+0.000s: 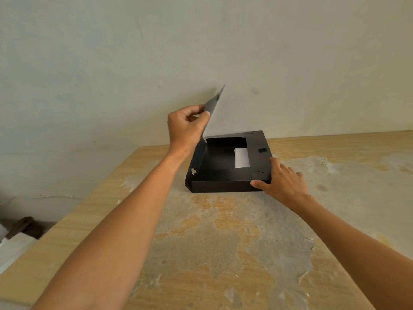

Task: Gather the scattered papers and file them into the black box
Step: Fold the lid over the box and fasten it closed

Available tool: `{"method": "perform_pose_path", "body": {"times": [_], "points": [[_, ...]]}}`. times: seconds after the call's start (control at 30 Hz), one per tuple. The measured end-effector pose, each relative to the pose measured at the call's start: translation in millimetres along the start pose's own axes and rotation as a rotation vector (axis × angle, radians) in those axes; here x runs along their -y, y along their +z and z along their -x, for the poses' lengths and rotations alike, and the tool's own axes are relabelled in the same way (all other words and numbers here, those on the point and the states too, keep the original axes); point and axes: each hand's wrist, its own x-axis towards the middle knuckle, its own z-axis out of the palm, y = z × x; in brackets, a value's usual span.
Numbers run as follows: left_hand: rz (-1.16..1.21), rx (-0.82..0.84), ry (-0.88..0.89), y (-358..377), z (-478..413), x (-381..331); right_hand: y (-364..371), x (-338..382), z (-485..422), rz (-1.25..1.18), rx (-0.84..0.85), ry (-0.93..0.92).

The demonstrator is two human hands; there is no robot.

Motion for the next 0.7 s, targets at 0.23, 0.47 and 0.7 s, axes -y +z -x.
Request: {"method": "perform_pose_path", "body": {"times": [0.23,0.47,0.7], "points": [[-0.135,0.223,0.064,46.7,21.4,4.9,3.1,-13.7,-0.3,-0.069,-0.033,0.019],[-0.284,0.448,0.153,86.6,48.3,13.2,4.8,-29.7,-1.8,-0.161,-0.048,0.046],[-0.356,0.577,0.163,105.8,62.4,31.3,10.9,-41.8,-0.5,-0.222,-0.063,0.017]]}}
